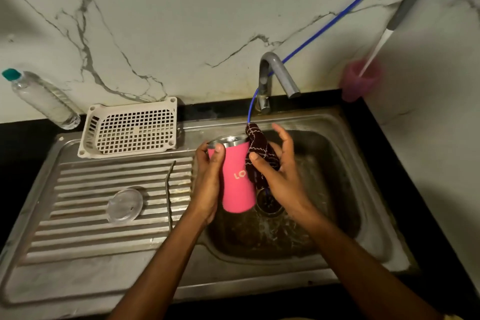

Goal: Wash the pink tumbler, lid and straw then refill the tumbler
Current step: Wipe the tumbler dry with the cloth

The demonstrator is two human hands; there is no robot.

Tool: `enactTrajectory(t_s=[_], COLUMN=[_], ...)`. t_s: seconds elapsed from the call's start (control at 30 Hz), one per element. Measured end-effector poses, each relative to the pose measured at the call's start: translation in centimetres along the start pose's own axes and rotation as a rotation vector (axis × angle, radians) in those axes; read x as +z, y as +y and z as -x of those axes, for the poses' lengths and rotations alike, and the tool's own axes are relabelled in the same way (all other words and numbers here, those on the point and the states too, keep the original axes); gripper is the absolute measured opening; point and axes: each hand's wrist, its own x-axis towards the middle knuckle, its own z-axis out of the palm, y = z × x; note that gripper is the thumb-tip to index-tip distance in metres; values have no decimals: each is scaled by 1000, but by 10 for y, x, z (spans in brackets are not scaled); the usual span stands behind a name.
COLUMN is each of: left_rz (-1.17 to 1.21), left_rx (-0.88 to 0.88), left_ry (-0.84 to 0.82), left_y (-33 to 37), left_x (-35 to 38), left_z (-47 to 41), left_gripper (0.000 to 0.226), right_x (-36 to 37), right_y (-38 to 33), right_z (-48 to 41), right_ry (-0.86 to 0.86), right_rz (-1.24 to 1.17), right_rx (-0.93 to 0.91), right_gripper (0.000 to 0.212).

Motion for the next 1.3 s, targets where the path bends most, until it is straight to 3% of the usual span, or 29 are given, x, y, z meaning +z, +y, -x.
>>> enactTrajectory(t_s=[0.1, 0.23, 0.4, 0.53, 0.7, 0.8, 0.97, 1.17, 1.3], left_rz=[86, 121, 89, -83, -24, -27, -39, -146, 4], left_rx=[23, -2, 81, 130, 93, 93, 81, 123, 76], left_ry=[-32, -52, 18, 40, 46, 15, -2, 100, 49], left_y=[-4, -2, -5, -12, -4, -4, -3, -9, -10], left_x=[14, 28, 36, 35, 31, 26, 18, 5, 11], left_z=[-5, -9, -11, -7, -13, -12, -14, -22, -18], left_gripper=[55, 88, 62, 47, 29, 32, 49, 42, 49], right_x=[-8, -19, -24, -36, -23, -15, -2, -16, -30], right_y=[-7, -10, 10, 19, -12, -34, -30, 16, 13], right_z=[-5, 1, 35, 36, 4, -19, -7, 57, 58], right_ry=[-15, 36, -108, -167, -163, -132, -59, -263, -331], right_rz=[58, 449, 912, 909, 895, 841, 944, 1032, 1057], right_rx=[-79, -384, -591, -573, -430, -346, -453, -613, -661], right_gripper=[55, 52, 53, 49, 51, 50, 54, 52, 50])
